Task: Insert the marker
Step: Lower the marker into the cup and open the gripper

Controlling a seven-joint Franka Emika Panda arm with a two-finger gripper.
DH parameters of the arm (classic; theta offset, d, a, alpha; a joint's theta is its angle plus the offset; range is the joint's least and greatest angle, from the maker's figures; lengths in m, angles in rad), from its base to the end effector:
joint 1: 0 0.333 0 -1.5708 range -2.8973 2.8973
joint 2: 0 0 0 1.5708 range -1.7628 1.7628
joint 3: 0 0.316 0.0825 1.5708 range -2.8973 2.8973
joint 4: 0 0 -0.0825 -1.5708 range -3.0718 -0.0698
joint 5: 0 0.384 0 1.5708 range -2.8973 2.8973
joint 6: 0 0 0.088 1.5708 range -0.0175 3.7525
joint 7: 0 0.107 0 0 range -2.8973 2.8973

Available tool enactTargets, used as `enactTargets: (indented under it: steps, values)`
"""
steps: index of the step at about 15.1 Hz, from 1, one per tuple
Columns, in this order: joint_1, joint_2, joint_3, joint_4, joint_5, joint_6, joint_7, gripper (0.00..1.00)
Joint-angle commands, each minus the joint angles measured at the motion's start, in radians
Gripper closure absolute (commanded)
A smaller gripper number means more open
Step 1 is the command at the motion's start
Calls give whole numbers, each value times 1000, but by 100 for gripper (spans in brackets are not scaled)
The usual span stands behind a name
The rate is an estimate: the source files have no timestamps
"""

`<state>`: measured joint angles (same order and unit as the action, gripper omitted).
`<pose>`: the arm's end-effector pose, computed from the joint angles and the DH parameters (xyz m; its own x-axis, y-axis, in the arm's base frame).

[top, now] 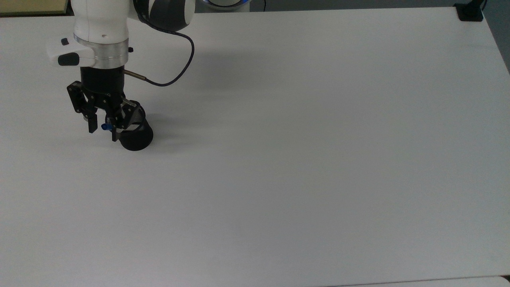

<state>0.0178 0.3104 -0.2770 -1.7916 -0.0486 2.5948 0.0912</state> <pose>0.6569 -0.1551 0.4397 0.8451 -0.2221 0.4863 -0.2969 -0.9514 0.0815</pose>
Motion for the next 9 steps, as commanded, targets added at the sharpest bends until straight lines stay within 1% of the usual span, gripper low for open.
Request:
enactTargets:
  steps: [1,2,4,5,7,9]
  values:
    - [11,-19,-7,-20,-7,21,-2,16]
    - [13,-24,-7,-17,-1,1,-1,15]
    - [19,-46,2,-2,4,-106,1,1]
    - [22,-62,7,11,4,-169,1,0]
    - [50,-83,36,49,6,-311,2,0]
    - [54,-111,88,90,6,-476,14,0]
